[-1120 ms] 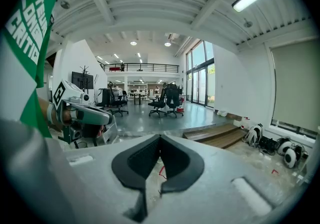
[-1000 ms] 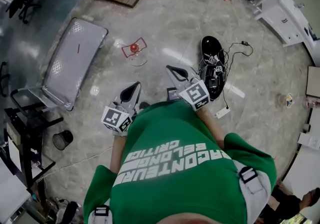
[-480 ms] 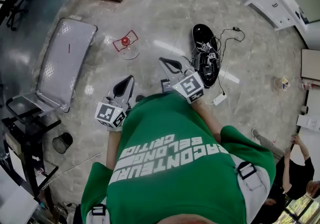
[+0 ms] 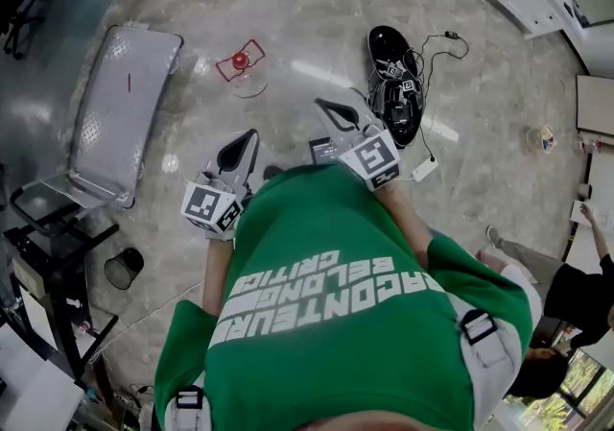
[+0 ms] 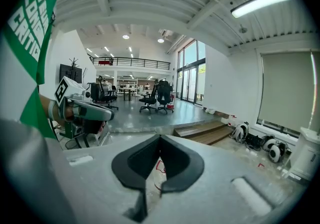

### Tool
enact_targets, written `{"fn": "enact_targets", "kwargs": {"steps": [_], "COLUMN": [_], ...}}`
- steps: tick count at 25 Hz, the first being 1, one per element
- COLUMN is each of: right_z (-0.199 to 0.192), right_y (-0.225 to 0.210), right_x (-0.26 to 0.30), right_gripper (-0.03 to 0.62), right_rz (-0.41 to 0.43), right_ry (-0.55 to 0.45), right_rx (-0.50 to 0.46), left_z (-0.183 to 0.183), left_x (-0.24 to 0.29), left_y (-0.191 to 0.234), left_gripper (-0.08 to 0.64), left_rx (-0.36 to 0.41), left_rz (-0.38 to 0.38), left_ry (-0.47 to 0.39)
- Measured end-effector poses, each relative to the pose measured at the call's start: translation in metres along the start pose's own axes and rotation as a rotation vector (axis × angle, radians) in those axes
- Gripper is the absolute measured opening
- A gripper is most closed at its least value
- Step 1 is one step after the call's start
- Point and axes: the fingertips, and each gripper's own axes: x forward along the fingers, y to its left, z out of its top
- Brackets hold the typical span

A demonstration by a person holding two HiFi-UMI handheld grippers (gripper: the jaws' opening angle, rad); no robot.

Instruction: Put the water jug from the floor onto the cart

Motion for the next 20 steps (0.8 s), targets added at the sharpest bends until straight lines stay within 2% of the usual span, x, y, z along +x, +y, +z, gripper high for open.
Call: {"fn": "enact_targets", "kwargs": {"steps": [6, 11, 17, 20], "right_z": [-0.005, -0.009, -0.01, -0.009], "right_y": [0.009, 0.011, 0.004, -0.011], "right_x": [-0.006, -0.002, 0.019, 0.036], "right_gripper": [-0.006, -0.006, -0.006, -0.008], "right_rz": [-0.018, 0.0, 0.047, 0.07], "right_ry": [0.022, 0.039, 0.035, 0.033], "right_rx": [-0.002, 0.001, 0.006, 0.01], "left_z": [-0.005, -0.008, -0.008, -0.003], "left_x": [-0.01, -0.011, -0.008, -0.001], "left_y": [0.001, 0.004, 0.017, 0.033], "left_gripper": [0.015, 0.015, 0.015, 0.017], "left_rx": [-0.008, -0.02, -0.019, -0.03], "left_rz": [-0.005, 0.012, 0.061, 0.116], "left_ry": [0.005, 0.006, 0.014, 0.006]}}
